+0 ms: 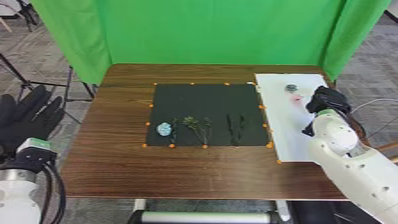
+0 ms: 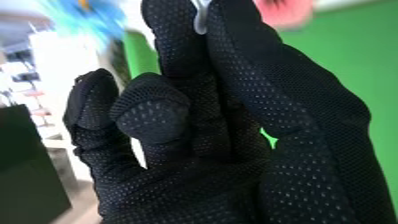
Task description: Arrange flowers
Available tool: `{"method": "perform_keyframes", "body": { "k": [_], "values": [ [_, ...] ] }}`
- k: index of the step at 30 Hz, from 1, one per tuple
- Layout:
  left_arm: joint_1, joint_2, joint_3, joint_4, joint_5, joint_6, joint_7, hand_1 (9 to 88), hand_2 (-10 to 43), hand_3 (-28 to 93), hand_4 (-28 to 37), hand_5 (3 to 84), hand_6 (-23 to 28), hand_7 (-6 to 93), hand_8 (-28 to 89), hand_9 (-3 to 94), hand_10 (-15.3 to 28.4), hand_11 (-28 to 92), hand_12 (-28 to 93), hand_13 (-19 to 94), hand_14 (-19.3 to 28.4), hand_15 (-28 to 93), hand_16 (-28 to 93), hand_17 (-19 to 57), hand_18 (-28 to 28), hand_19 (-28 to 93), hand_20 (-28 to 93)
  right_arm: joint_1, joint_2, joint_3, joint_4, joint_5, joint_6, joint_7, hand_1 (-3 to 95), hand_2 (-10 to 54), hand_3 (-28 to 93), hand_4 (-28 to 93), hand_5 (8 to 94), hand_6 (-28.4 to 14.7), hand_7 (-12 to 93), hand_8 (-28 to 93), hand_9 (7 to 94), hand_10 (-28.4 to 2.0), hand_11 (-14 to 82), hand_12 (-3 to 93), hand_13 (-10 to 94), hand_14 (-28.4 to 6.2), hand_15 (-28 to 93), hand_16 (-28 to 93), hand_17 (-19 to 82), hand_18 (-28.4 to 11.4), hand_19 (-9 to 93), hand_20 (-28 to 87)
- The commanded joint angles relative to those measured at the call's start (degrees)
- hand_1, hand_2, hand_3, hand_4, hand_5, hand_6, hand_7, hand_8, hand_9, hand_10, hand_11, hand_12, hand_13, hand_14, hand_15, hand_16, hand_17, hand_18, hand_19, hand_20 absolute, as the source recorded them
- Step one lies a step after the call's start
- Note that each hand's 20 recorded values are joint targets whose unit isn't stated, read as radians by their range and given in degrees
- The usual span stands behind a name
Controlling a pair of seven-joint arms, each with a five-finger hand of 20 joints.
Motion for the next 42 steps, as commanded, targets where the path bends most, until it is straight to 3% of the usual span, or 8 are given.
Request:
{"method": "perform_keyframes", "body": {
  "k": [1, 6, 11, 14, 20, 22, 32, 42],
  "values": [
    [1.50, 0.11, -0.69, -0.25, 0.58, -0.71, -1.51, 25.3, 12.7, 70, -28.3, 39.7, 6.4, 16.0, -12, 30.7, 11.5, 18, 7, 20, 13.7, 34, -10, -6.3, 12.5, 27, 8, 6.81, -0.91, -5.83, -7.67, -0.41, 0.26, -6.67, 64.0, -9.5, 70, -28, 75.3, 0.4, 40, 11, 87.9, -6.9, 12.8, 46.7, 78, -6.9, 69, 38, 33, -25.2, 79, 50],
    [-0.09, 0.78, 0.62, 0.18, 0.49, 0.30, -2.15, 25.3, 12.6, 70, -28.3, 39.7, 6.4, 15.9, -11, 30.6, 11.4, 18, 7, 20, 13.6, 34, -10, -6.3, 12.5, 27, 8, 13.48, -9.18, -10.45, -6.77, 4.99, -1.69, -12.65, 63.9, -9.5, 70, -28, 75.6, 0.5, 40, 11, 88.1, -6.8, 12.7, 46.7, 78, -6.9, 69, 38, 33, -25.0, 79, 50],
    [-5.79, 2.06, 5.64, 1.96, 0.39, 0.16, -3.23, 25.3, 12.6, 70, -28.3, 39.8, 6.5, 16.0, -11, 30.6, 11.6, 18, 7, 20, 13.6, 34, -10, -6.3, 12.5, 27, 8, 19.88, -16.15, -19.49, -3.38, 6.64, -2.08, -15.85, 63.6, -9.5, 70, -28, 75.4, 0.7, 40, 11, 88.3, -6.6, 12.4, 46.6, 78, -6.8, 69, 38, 33, -24.7, 79, 50],
    [-7.73, 2.56, 7.53, 2.21, 0.29, 1.63, -3.62, 25.3, 12.6, 70, -28.3, 40.1, 6.6, 16.1, -11, 30.6, 11.7, 19, 7, 20, 13.6, 34, -10, -6.3, 12.5, 27, 8, 22.52, -20.29, -22.09, 0.11, 13.12, -7.30, -18.60, 63.4, -9.5, 70, -28, 75.4, 0.7, 40, 11, 88.3, -6.4, 12.3, 46.8, 78, -6.8, 69, 39, 33, -24.5, 79, 50],
    [-11.94, 3.48, 11.98, 3.50, 0.03, 1.47, -3.60, 25.3, 12.8, 71, -28.3, 40.6, 7.0, 16.5, -12, 31.0, 11.9, 20, 7, 21, 13.8, 35, -10, -6.4, 12.5, 27, 8, 24.66, -25.11, -27.18, 6.13, 13.73, -6.61, -18.37, 63.1, -9.5, 70, -28, 75.3, 0.8, 41, 10, 88.3, -6.4, 12.0, 46.8, 78, -6.9, 69, 39, 33, -24.0, 79, 50],
    [-12.89, 3.28, 12.88, 3.63, 0.18, 1.77, -4.39, 25.3, 12.9, 71, -28.3, 40.6, 7.0, 16.5, -12, 31.1, 11.9, 20, 7, 21, 13.8, 35, -10, -6.4, 12.5, 27, 8, 26.49, -25.41, -31.50, 8.21, 16.77, -0.35, -19.35, 63.2, -9.5, 70, -28, 75.2, 0.9, 41, 10, 88.3, -6.4, 12.0, 46.8, 77, -6.9, 69, 39, 33, -24.0, 78, 50],
    [-12.07, 3.14, 12.40, 2.65, 0.48, 1.97, -3.70, 25.3, 13.2, 70, -28.3, 41.0, 7.2, 16.8, -12, 31.4, 12.0, 20, 7, 21, 13.9, 36, -11, -6.4, 12.7, 28, 8, 30.25, -27.72, -38.93, 13.89, 12.12, 0.59, -19.26, 63.1, -9.5, 70, -28, 75.0, 1.3, 42, 8, 88.2, -6.1, 12.1, 46.6, 77, -6.9, 69, 39, 33, -23.5, 78, 50],
    [-12.04, 2.96, 12.09, 2.78, 0.84, 1.78, -4.11, 25.5, 13.4, 71, -28.3, 40.9, 7.2, 17.1, -12, 31.3, 12.0, 20, 7, 21, 14.3, 37, -11, -6.6, 12.7, 29, 8, 31.09, -27.76, -41.93, 14.24, 5.97, 1.98, -18.26, 61.6, -9.5, 70, -28, 73.2, 1.3, 43, 7, 86.6, -6.5, 12.1, 46.0, 76, -7.0, 69, 39, 32, -23.7, 78, 49]
  ]
}}
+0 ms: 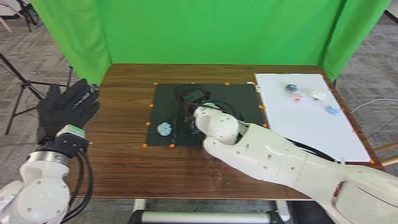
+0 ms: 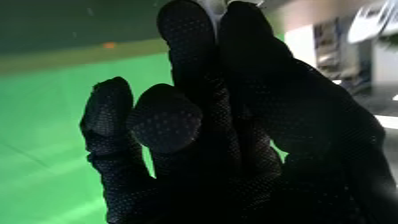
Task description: Arrange flowers
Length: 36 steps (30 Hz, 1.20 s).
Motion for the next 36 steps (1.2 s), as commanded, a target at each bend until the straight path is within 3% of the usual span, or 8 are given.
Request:
{"method": "perform_keyframes", "body": {
  "k": [1, 9, 10, 12, 14, 16, 25, 36],
  "values": [
    [0.78, -0.42, -0.82, -0.49, 0.64, 0.60, -0.37, 25.6, 13.4, 71, -28.3, 40.9, 7.2, 17.1, -12, 31.3, 12.0, 20, 7, 21, 14.2, 37, -11, -6.6, 12.7, 29, 8, -0.11, -0.60, 1.75, -1.15, 0.14, 0.97, 1.38, 61.3, -9.5, 70, -28, 73.0, 1.3, 43, 6, 86.2, -6.6, 12.0, 45.6, 76, -7.1, 69, 39, 32, -23.8, 78, 49],
    [0.91, -0.35, -0.89, -0.32, 0.05, 0.67, -0.11, 27.5, 13.1, 71, -28.3, 41.2, 7.0, 18.0, -12, 31.5, 13.0, 22, 8, 21, 14.8, 39, -11, -6.4, 12.7, 29, 8, -0.45, -0.44, 3.80, -2.68, -2.00, -5.04, 1.76, 51.6, -9.5, 69, -28, 68.9, -0.3, 35, 0, 81.4, -9.4, 15.2, 38.8, 73, -9.0, 69, 38, 30, -24.7, 77, 48],
    [0.99, -0.41, -0.96, -0.51, 0.00, 0.87, -0.40, 27.4, 12.9, 71, -28.3, 41.1, 7.1, 18.0, -12, 31.5, 13.1, 22, 8, 21, 14.8, 39, -11, -6.5, 12.7, 29, 8, -0.88, -0.28, 4.53, -3.16, -3.07, -6.75, 1.60, 51.4, -9.5, 69, -28, 68.8, -0.3, 35, 0, 81.2, -9.5, 15.4, 38.6, 73, -9.0, 69, 38, 30, -24.7, 77, 48],
    [0.82, -0.32, -0.83, -0.83, 1.47, 3.02, -1.46, 27.3, 12.6, 71, -28.3, 40.7, 7.4, 18.0, -12, 30.7, 13.3, 22, 8, 20, 14.6, 38, -11, -6.6, 12.7, 29, 8, -0.75, -0.31, 4.64, -3.37, -0.58, -7.17, 2.83, 48.4, -9.5, 72, -28, 67.9, -0.4, 33, -1, 78.8, -10.4, 19.5, 34.0, 72, -9.4, 69, 37, 29, -24.8, 76, 48],
    [1.30, -0.16, -1.30, -1.02, 0.67, 2.89, -0.91, 27.2, 11.8, 71, -28.3, 40.4, 7.6, 18.0, -12, 29.7, 13.4, 22, 8, 19, 14.7, 38, -11, -6.8, 12.7, 29, 8, -0.46, -0.03, 4.58, -3.90, -0.94, -7.55, 3.15, 45.2, -9.5, 76, -28, 66.8, -0.2, 30, -13, 75.4, -11.8, 24.0, 28.2, 70, -9.8, 69, 37, 27, -25.0, 75, 48],
    [1.72, -0.26, -1.69, -1.16, 0.19, 3.22, -0.49, 27.4, 11.2, 71, -28.3, 40.3, 7.7, 17.9, -12, 29.2, 13.4, 22, 8, 18, 14.7, 38, -11, -7.0, 12.7, 29, 8, -0.07, -0.22, 4.36, -3.65, -1.43, -7.16, 3.31, 42.5, -9.5, 79, -28, 66.4, -0.2, 30, -16, 74.0, -12.7, 27.3, 23.0, 69, -9.9, 69, 37, 27, -25.1, 75, 48],
    [2.19, -0.58, -1.83, -1.00, -1.04, 2.86, 0.29, 27.4, 10.9, 71, -28.3, 40.3, 7.9, 18.1, -12, 29.1, 13.5, 22, 8, 19, 14.8, 39, -11, -7.0, 12.7, 29, 8, -0.72, 0.89, 5.82, -7.30, 0.73, -9.90, 1.96, 40.9, -9.5, 79, -28, 65.5, -0.8, 28, -16, 72.7, -13.1, 27.3, 22.5, 68, -10.6, 69, 37, 26, -25.5, 74, 48],
    [2.30, -0.52, -1.85, -0.96, -1.34, 3.24, 0.21, 26.6, 12.1, 70, -28.3, 40.4, 8.0, 18.0, -12, 29.7, 13.7, 23, 8, 19, 15.1, 40, -11, -7.0, 12.8, 29, 8, -2.57, -0.30, 10.66, -9.57, 4.57, -23.59, 0.23, 42.4, -9.5, 76, -28, 63.5, -0.9, 23, -15, 74.8, -12.3, 23.8, 19.2, 69, -10.8, 67, 34, 25, -25.3, 71, 47]
  ]
}}
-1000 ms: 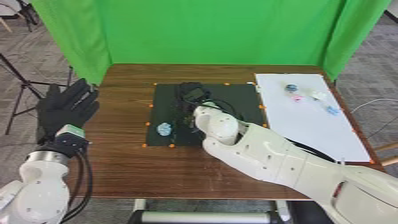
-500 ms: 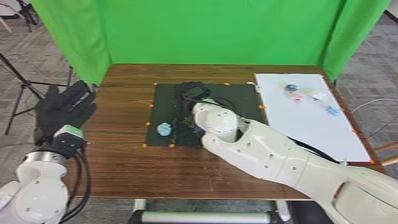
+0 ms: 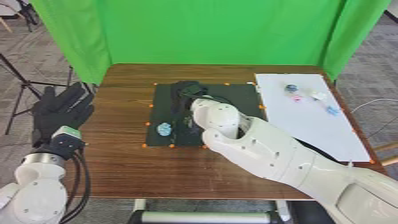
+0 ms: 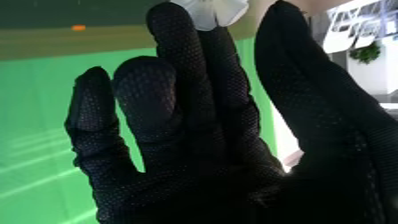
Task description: Arrange flowers
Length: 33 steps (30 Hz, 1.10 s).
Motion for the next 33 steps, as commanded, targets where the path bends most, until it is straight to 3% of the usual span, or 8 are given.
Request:
{"method": "perform_keyframes", "body": {
  "k": [1, 6, 17, 19, 28, 31, 32, 33],
  "values": [
    [0.90, -0.36, -0.47, -0.46, -0.67, 0.69, 0.11, 26.6, 12.2, 70, -28.3, 40.4, 8.0, 18.1, -12, 29.8, 13.8, 23, 8, 19, 15.1, 40, -11, -7.0, 12.8, 29, 8, -0.57, -1.03, 2.17, -0.86, 2.01, -7.11, -1.37, 42.6, -9.5, 76, -28, 63.5, -0.9, 23, -15, 75.0, -12.2, 23.3, 18.9, 69, -10.7, 67, 34, 25, -25.2, 71, 47],
    [0.28, -0.56, -0.06, -0.06, -0.51, 0.53, -0.23, 26.4, 12.2, 71, -28.3, 40.5, 8.0, 18.3, -12, 29.9, 13.8, 23, 9, 19, 15.1, 40, -11, -6.9, 12.7, 29, 8, -0.82, -0.87, 1.81, -0.87, 2.45, -5.56, -0.90, 43.6, -9.5, 79, -28, 62.8, -2.6, 20, -15, 72.6, -13.0, 15.8, 15.1, 71, -9.4, 58, 32, 24, -24.5, 69, 45],
    [0.84, -0.74, -0.45, -0.23, -0.22, 0.89, -0.69, 26.4, 12.5, 71, -28.3, 40.7, 8.1, 18.6, -12, 30.1, 13.8, 23, 8, 20, 15.1, 41, -11, -7.0, 12.8, 30, 8, -1.56, 0.12, 0.75, -1.04, 1.50, 0.26, -1.09, 44.5, -9.5, 79, -28, 56.8, 0.8, 22, -17, 76.6, -12.2, 19.4, 17.7, 71, -9.2, 58, 33, 24, -24.1, 68, 42],
    [0.67, -0.84, -0.31, -0.10, -0.22, 0.81, -0.77, 26.4, 12.6, 71, -28.3, 40.7, 8.1, 18.6, -12, 30.2, 13.8, 23, 8, 20, 15.1, 41, -11, -6.9, 12.8, 30, 8, -1.62, 0.27, 0.47, -0.95, 1.35, 1.11, -1.01, 49.1, -9.5, 76, -28, 58.3, 1.1, 23, -18, 80.1, -10.4, 13.4, 26.6, 72, -9.1, 58, 37, 24, -24.0, 68, 41],
    [0.87, -1.05, -0.53, -0.30, -0.25, 0.64, -0.67, 26.3, 12.7, 71, -28.3, 40.8, 8.1, 18.8, -12, 30.3, 13.8, 24, 8, 20, 15.2, 41, -11, -6.9, 12.8, 30, 8, -1.37, 0.40, -1.51, -0.12, 0.57, 5.83, 0.03, 58.5, -9.1, 72, -28, 71.3, 1.1, 29, -5, 85.1, -8.6, 7.4, 35.1, 73, -7.1, 56, 42, 26, -22.9, 68, 40],
    [-0.41, -1.28, 0.96, 0.10, -0.49, 0.88, -0.04, 26.3, 12.7, 71, -28.3, 40.8, 8.1, 18.8, -12, 30.4, 13.9, 24, 8, 20, 15.2, 41, -11, -6.9, 12.8, 30, 8, -1.46, 0.72, -0.21, -0.33, 0.94, 4.59, -0.53, 61.9, -7.9, 72, -28, 71.9, 1.4, 31, -2, 85.9, -7.7, 7.2, 35.7, 73, -5.9, 55, 45, 26, -22.0, 68, 40],
    [0.68, -2.55, -1.28, 0.27, 0.11, -0.65, -1.55, 26.3, 12.7, 71, -28.3, 40.8, 8.1, 18.7, -12, 30.4, 13.9, 24, 8, 20, 15.2, 41, -11, -6.9, 12.8, 30, 8, -0.75, -0.14, -1.26, -0.17, 1.21, 4.52, 0.70, 62.0, -7.9, 72, -28, 71.9, 1.4, 31, -2, 85.9, -7.7, 7.2, 35.8, 73, -5.9, 55, 45, 26, -22.0, 68, 40],
    [0.80, -0.94, 0.61, 0.59, -0.95, -0.14, 1.09, 26.3, 12.8, 71, -28.3, 40.8, 8.1, 18.7, -12, 30.4, 13.9, 24, 8, 20, 15.2, 41, -12, -6.9, 12.8, 30, 8, -0.66, 0.71, -2.43, 0.07, 1.47, 6.19, 0.28, 61.9, -7.9, 72, -28, 71.9, 1.4, 31, -2, 85.9, -7.7, 7.2, 35.9, 73, -5.8, 55, 45, 26, -22.0, 68, 40]
  ]
}}
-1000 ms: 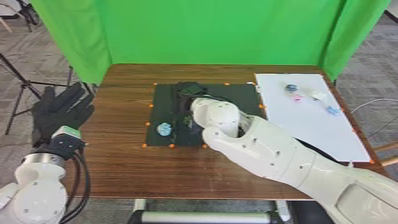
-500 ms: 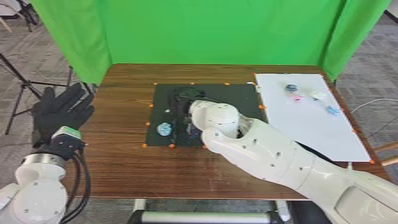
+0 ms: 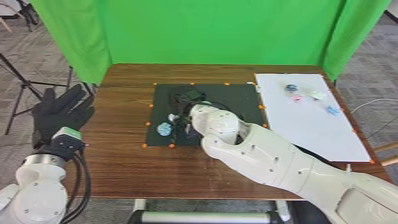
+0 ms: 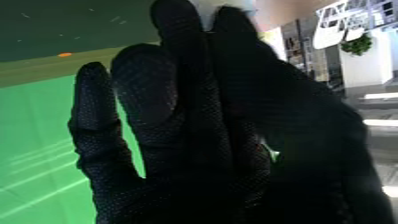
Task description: Arrange flowers
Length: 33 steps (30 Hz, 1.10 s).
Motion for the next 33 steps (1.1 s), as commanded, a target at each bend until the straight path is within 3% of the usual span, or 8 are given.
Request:
{"method": "perform_keyframes", "body": {
  "k": [1, 2, 3, 4, 9, 22, 26, 33],
  "values": [
    [0.57, -0.33, 0.69, 0.63, -0.83, -0.47, 1.65, 26.3, 12.8, 71, -28.3, 40.8, 8.1, 18.7, -12, 30.5, 13.9, 24, 8, 20, 15.2, 41, -12, -6.9, 12.8, 30, 8, 1.02, 0.58, -1.63, 0.47, -0.03, 2.17, 0.86, 61.6, -8.1, 72, -28, 72.0, 1.4, 31, -2, 85.9, -7.7, 7.2, 36.0, 73, -6.0, 55, 45, 26, -22.1, 68, 40],
    [0.97, -1.73, -1.24, -0.15, -0.08, -0.64, -0.33, 26.3, 12.8, 71, -28.3, 40.8, 8.1, 18.8, -12, 30.5, 13.9, 24, 8, 20, 15.3, 41, -12, -6.9, 12.7, 30, 8, 1.04, 0.14, -0.90, -0.24, -0.64, 1.01, 1.56, 60.4, -8.2, 71, -28, 72.4, 1.2, 30, -2, 85.9, -7.9, 7.6, 35.4, 74, -6.5, 56, 43, 26, -22.3, 68, 40],
    [0.87, -0.49, 0.23, 0.13, -0.84, -0.18, 1.40, 26.3, 12.8, 71, -28.3, 40.8, 8.1, 18.8, -12, 30.5, 13.9, 24, 8, 20, 15.2, 41, -12, -6.9, 12.7, 30, 8, 0.92, 0.63, -1.57, 0.13, -0.34, 2.43, 1.42, 59.2, -8.2, 70, -28, 73.2, 0.9, 30, -1, 86.2, -8.2, 8.3, 34.7, 74, -7.1, 57, 41, 26, -22.4, 68, 40],
    [0.90, -0.33, 0.31, 0.20, -0.89, -0.25, 1.57, 26.2, 12.8, 71, -28.3, 40.8, 8.1, 18.7, -12, 30.5, 13.9, 24, 8, 20, 15.3, 41, -12, -6.9, 12.8, 30, 8, 1.03, 0.63, -1.96, 0.34, -0.09, 3.50, 1.58, 58.6, -8.4, 70, -28, 73.5, 0.8, 31, 0, 86.4, -8.3, 8.5, 34.7, 74, -7.4, 57, 39, 26, -22.5, 68, 40],
    [0.92, -0.38, -0.27, -0.10, -0.55, 0.09, 0.71, 26.2, 12.8, 71, -28.3, 40.7, 8.1, 18.8, -12, 30.6, 13.9, 24, 8, 20, 15.2, 41, -11, -6.9, 12.8, 30, 8, 0.85, 0.42, -2.11, 0.30, 0.88, 6.79, 2.14, 58.4, -9.5, 70, -28, 70.6, 0.7, 37, -1, 86.9, -7.7, 8.0, 37.0, 74, -6.6, 56, 43, 27, -22.6, 69, 39],
    [0.83, -0.17, -0.40, -0.05, -0.42, 0.19, 0.39, 26.4, 12.6, 71, -28.3, 40.7, 8.1, 19.0, -12, 30.6, 13.9, 24, 8, 20, 15.2, 42, -11, -6.9, 12.8, 30, 8, 0.68, 0.62, -2.31, 0.32, 1.01, 8.45, 2.42, 55.2, -9.5, 71, -28, 63.9, -0.6, 26, -7, 85.8, -8.4, 8.9, 36.6, 74, -7.2, 58, 42, 27, -22.8, 70, 39],
    [0.55, -0.17, -0.07, 0.01, -0.40, 0.09, 0.22, 26.5, 12.5, 71, -28.3, 40.7, 8.1, 19.0, -12, 30.7, 13.9, 24, 8, 20, 15.2, 41, -12, -6.9, 12.8, 30, 8, 0.75, 0.32, -2.74, 0.70, 1.04, 9.95, 3.11, 56.1, -9.5, 69, -28, 69.3, -0.1, 40, 3, 87.1, -8.2, 9.8, 37.3, 74, -7.5, 59, 39, 27, -22.7, 70, 38],
    [0.14, -0.24, -0.18, 0.21, -0.09, 0.06, -0.48, 26.5, 12.5, 71, -28.3, 40.8, 8.1, 18.9, -12, 30.7, 13.9, 24, 8, 20, 15.2, 41, -11, -6.9, 12.8, 30, 8, 0.35, 0.16, -2.70, 1.02, 1.10, 10.97, 4.19, 57.1, -9.5, 68, -28, 66.5, 1.5, 55, 13, 86.1, -7.9, 10.1, 38.1, 73, -5.8, 56, 42, 27, -22.4, 70, 38]
  ]
}}
